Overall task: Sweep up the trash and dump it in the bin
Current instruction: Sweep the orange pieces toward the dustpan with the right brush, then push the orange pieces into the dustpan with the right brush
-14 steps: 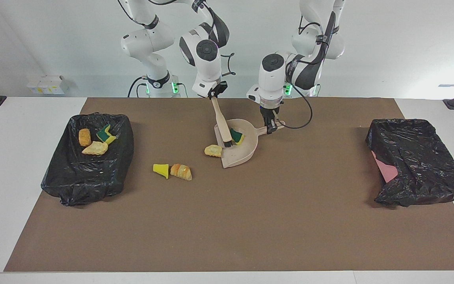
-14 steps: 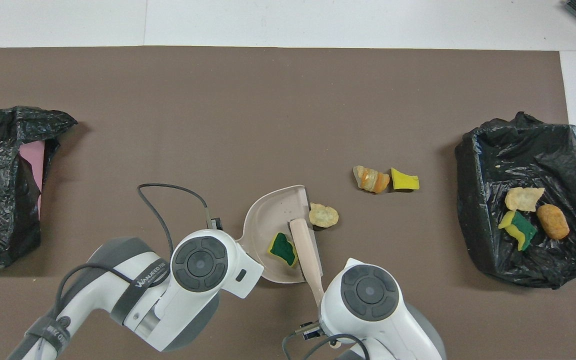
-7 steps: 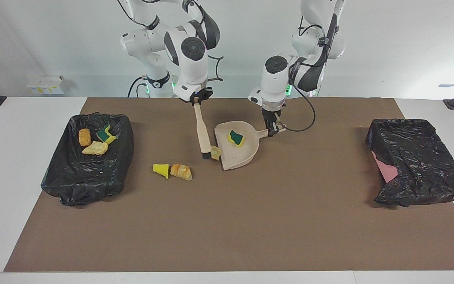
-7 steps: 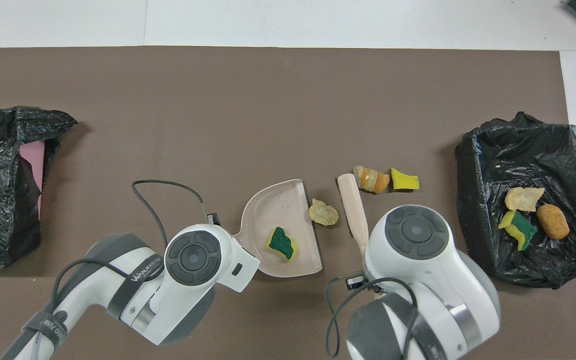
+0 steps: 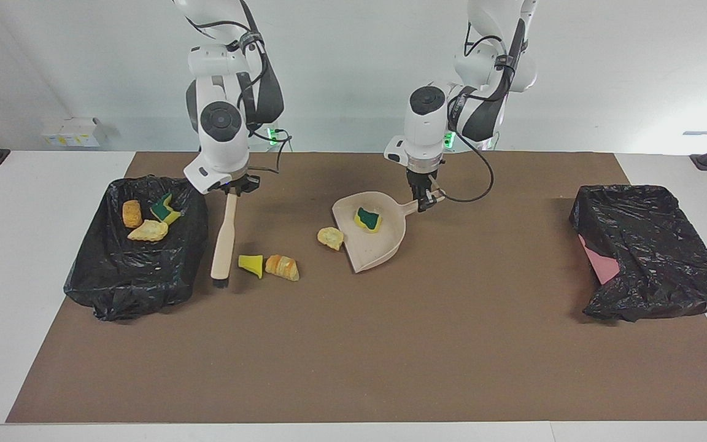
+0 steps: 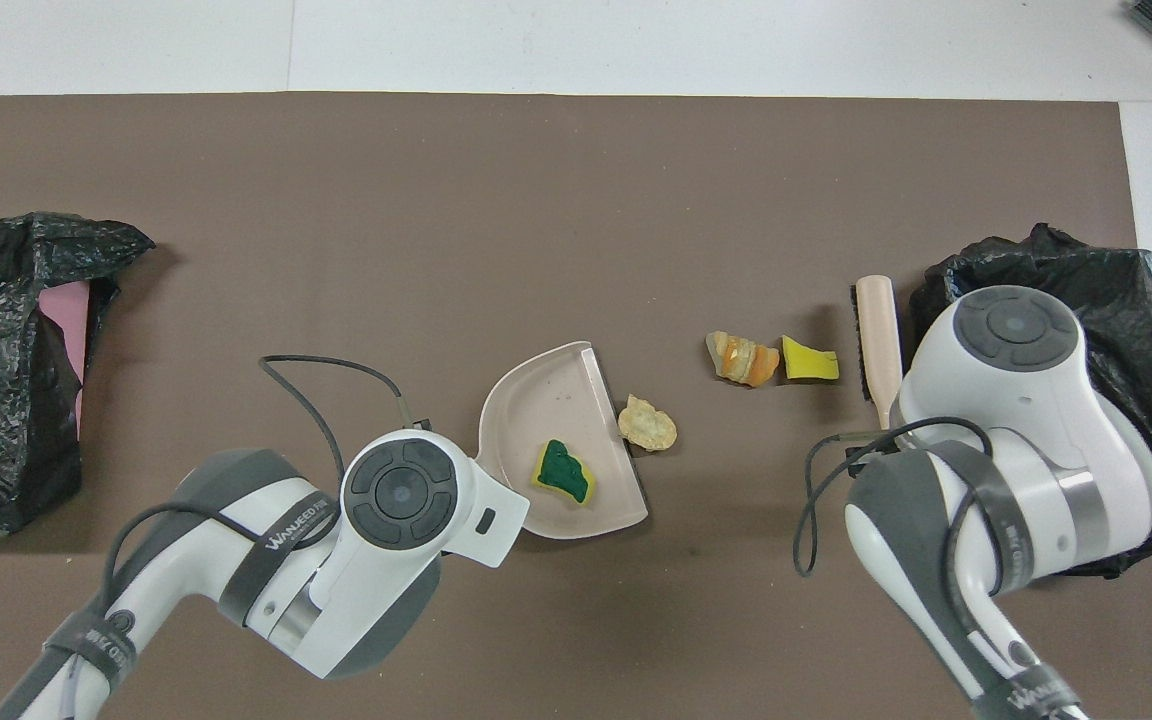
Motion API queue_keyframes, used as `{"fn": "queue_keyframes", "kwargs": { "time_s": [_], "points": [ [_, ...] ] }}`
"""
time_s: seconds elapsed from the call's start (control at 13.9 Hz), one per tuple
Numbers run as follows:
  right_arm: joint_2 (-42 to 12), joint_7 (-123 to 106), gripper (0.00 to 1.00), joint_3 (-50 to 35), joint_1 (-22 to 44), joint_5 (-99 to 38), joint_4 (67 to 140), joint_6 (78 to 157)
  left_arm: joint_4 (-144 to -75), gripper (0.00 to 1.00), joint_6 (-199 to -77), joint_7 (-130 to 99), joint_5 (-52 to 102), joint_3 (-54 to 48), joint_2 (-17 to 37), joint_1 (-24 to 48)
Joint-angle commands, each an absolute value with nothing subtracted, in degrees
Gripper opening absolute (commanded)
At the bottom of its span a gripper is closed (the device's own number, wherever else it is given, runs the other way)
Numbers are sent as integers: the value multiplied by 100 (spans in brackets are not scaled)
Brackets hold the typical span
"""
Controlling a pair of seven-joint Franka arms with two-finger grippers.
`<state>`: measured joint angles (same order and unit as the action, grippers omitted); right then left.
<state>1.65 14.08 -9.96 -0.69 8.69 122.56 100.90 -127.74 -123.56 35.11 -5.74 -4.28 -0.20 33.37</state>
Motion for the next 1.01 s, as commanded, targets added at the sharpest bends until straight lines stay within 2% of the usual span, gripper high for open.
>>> {"fn": "queue_keyframes", "kwargs": {
  "time_s": [0.0, 0.36, 0.94],
  "points": [
    [281, 925, 0, -1099, -360, 967, 12603, 10423, -12551, 0, -11963, 3305, -659, -431, 53, 3436],
    [-123, 493, 0, -1116, -54, 757, 12630, 10819, -12516, 0, -11821, 3155, -817, -448, 53, 3489],
    [105, 334, 0, -1116, 1764, -571, 12647, 10627, -12586, 0, -12014, 3182, -826, -448, 53, 3454]
  ]
}}
